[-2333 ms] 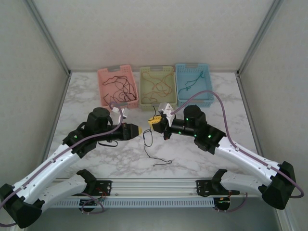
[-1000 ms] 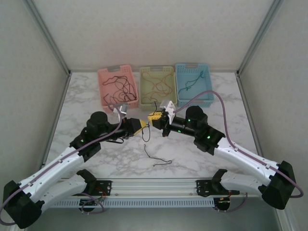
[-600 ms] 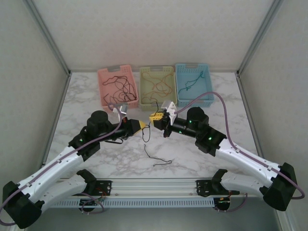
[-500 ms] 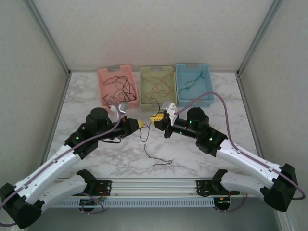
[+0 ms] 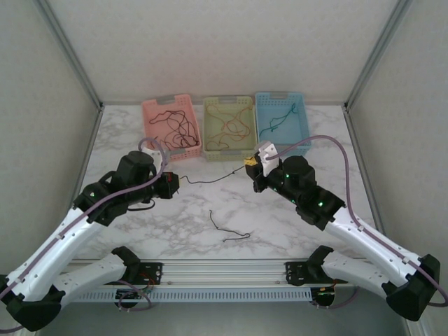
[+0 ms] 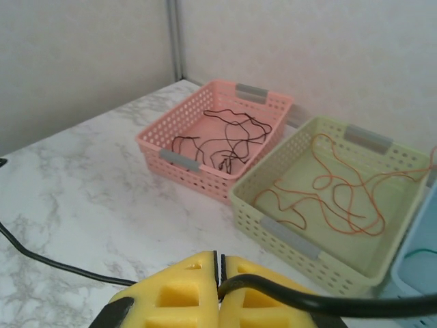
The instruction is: Untangle the cables
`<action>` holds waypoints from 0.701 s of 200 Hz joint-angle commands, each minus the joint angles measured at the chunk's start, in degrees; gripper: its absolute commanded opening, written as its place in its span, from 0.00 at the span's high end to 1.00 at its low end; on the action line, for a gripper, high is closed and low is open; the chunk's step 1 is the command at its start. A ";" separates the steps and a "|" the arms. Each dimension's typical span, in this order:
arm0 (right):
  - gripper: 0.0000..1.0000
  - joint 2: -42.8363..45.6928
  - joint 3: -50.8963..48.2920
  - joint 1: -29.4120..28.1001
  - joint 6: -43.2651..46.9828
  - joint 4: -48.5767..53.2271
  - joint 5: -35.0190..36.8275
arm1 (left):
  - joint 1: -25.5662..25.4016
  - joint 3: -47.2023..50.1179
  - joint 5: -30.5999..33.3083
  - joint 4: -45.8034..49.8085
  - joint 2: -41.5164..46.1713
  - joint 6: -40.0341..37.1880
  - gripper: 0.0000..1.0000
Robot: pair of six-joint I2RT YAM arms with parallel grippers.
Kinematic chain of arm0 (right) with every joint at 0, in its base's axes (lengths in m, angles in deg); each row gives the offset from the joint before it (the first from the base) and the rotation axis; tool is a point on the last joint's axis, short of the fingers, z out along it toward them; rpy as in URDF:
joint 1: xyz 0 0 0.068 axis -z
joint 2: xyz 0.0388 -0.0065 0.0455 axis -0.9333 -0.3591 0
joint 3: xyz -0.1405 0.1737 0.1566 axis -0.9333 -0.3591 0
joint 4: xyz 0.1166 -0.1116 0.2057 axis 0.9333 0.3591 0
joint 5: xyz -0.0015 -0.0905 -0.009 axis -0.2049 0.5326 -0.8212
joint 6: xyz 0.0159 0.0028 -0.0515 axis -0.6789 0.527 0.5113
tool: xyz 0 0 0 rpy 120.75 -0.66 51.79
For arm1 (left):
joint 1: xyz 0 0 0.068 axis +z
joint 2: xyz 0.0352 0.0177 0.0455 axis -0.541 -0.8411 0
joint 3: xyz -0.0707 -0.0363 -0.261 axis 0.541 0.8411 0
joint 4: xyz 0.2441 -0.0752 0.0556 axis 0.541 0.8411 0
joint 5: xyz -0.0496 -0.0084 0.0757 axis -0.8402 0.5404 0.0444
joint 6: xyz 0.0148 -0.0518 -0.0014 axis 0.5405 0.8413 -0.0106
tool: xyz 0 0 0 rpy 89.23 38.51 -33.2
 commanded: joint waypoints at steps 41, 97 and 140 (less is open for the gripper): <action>1.00 1.54 2.01 4.81 -3.66 0.30 13.44 | 0.55 -1.13 -4.01 10.61 0.67 -7.84 1.00; 1.00 -1.58 5.87 8.06 -18.24 5.48 14.58 | 0.53 1.28 -5.91 9.66 2.09 -7.27 1.00; 1.00 -6.64 10.09 8.16 -39.35 10.35 12.15 | 0.47 3.61 -11.81 2.91 1.26 -5.23 1.00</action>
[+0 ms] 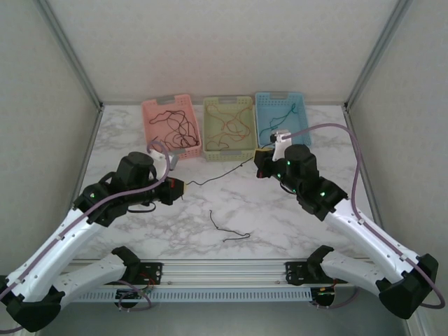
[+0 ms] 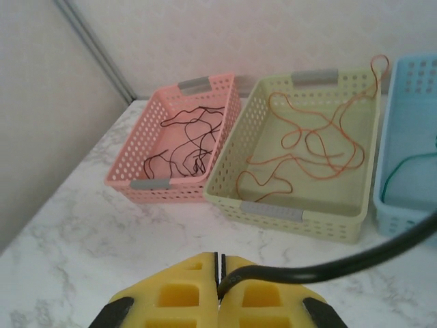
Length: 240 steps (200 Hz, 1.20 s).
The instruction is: Untangle the cables
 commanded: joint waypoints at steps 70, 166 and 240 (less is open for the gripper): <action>0.62 -11.38 9.53 3.00 -16.63 2.59 5.79 | 1.86 -2.48 8.63 3.23 -6.02 2.22 1.00; 0.33 -7.48 5.79 4.23 -10.88 5.45 6.70 | 13.09 -21.90 15.77 4.13 -14.65 1.57 1.00; 0.34 -0.73 0.83 5.69 -8.94 9.00 7.89 | 25.02 -26.23 18.35 0.96 -31.90 -0.26 1.00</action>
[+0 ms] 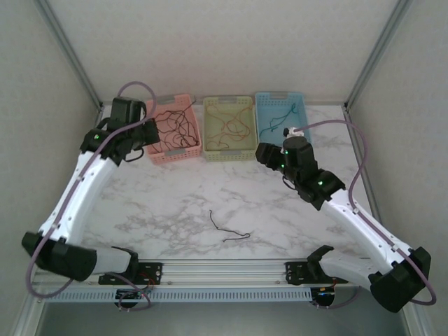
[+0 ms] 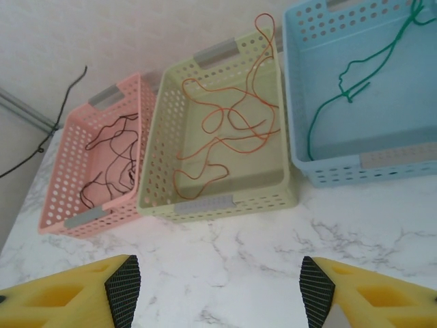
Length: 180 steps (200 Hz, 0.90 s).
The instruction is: Untangle the cables
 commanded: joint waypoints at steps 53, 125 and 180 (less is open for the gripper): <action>0.34 4.60 -3.27 1.38 2.23 2.12 2.10 | 6.70 -5.83 -2.64 -4.56 -17.64 1.65 1.00; 0.34 6.48 -4.76 1.88 3.25 3.12 1.98 | 7.05 -12.84 -1.76 -10.30 -31.21 1.57 1.00; 0.34 8.01 -6.22 2.14 3.26 3.89 1.75 | 7.72 -13.77 0.41 -14.00 -38.02 1.08 1.00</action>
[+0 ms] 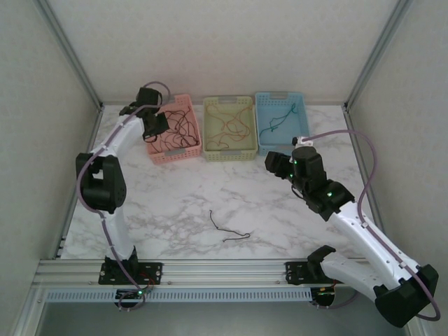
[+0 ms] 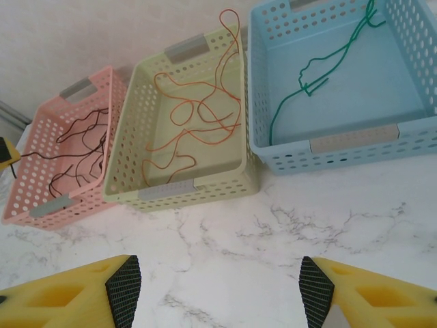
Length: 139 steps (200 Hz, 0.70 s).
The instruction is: Untangle the cables
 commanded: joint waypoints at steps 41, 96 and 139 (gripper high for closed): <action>0.34 2.21 -1.02 0.48 1.07 2.05 0.78 | 1.53 -4.67 1.63 -1.51 -8.32 -0.84 1.00; 0.35 2.49 -1.04 0.53 1.08 2.19 0.59 | 1.49 -4.39 3.08 -0.46 -10.15 -2.00 1.00; 0.35 2.40 -1.27 0.52 0.72 1.81 0.28 | 1.41 -7.44 2.86 5.43 -8.41 -2.89 0.72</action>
